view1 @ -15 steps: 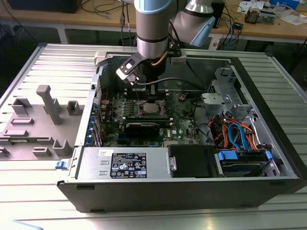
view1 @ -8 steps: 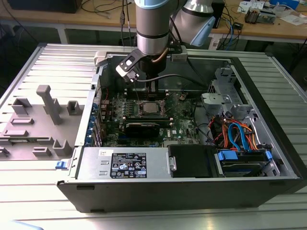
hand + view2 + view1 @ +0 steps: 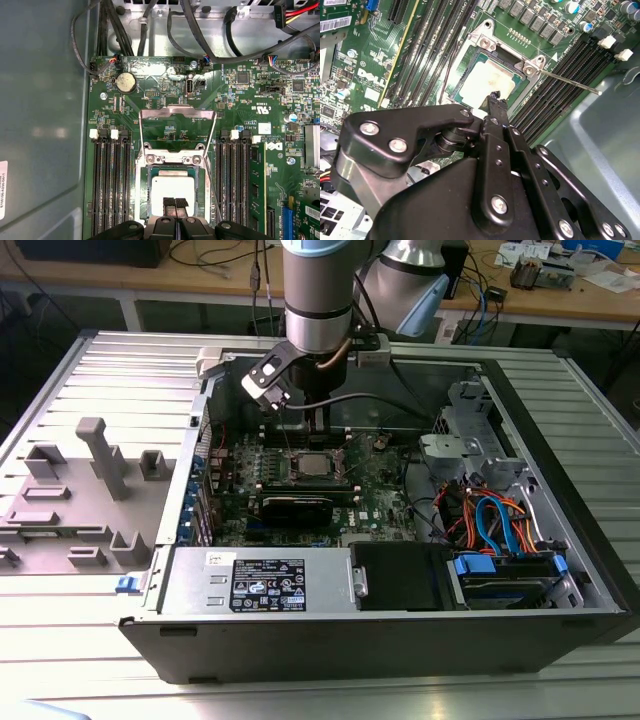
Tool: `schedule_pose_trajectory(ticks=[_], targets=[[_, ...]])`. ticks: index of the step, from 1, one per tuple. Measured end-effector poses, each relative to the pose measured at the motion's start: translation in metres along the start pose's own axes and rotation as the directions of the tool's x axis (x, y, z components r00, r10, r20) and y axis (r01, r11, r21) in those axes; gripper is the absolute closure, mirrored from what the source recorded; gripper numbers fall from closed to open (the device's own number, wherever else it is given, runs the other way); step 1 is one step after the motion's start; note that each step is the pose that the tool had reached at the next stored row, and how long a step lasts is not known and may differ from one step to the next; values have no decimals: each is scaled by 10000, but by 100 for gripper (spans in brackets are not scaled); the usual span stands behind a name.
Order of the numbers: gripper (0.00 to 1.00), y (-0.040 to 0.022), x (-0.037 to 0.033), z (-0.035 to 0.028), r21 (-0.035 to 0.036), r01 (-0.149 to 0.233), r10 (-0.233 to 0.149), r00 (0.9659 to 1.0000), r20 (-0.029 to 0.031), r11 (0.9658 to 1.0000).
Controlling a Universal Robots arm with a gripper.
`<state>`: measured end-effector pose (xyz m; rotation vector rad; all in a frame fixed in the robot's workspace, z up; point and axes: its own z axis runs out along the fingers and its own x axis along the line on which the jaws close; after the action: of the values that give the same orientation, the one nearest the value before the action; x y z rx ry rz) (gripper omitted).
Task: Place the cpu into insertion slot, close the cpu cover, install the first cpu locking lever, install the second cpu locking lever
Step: 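Close the cpu cover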
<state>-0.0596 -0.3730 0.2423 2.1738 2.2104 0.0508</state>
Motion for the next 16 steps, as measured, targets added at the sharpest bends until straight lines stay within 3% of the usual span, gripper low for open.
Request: schedule_pose_trajectory(ticks=[16], targets=[[89, 1, 0, -13, 0, 0, 0, 10000, 5, 10000]])
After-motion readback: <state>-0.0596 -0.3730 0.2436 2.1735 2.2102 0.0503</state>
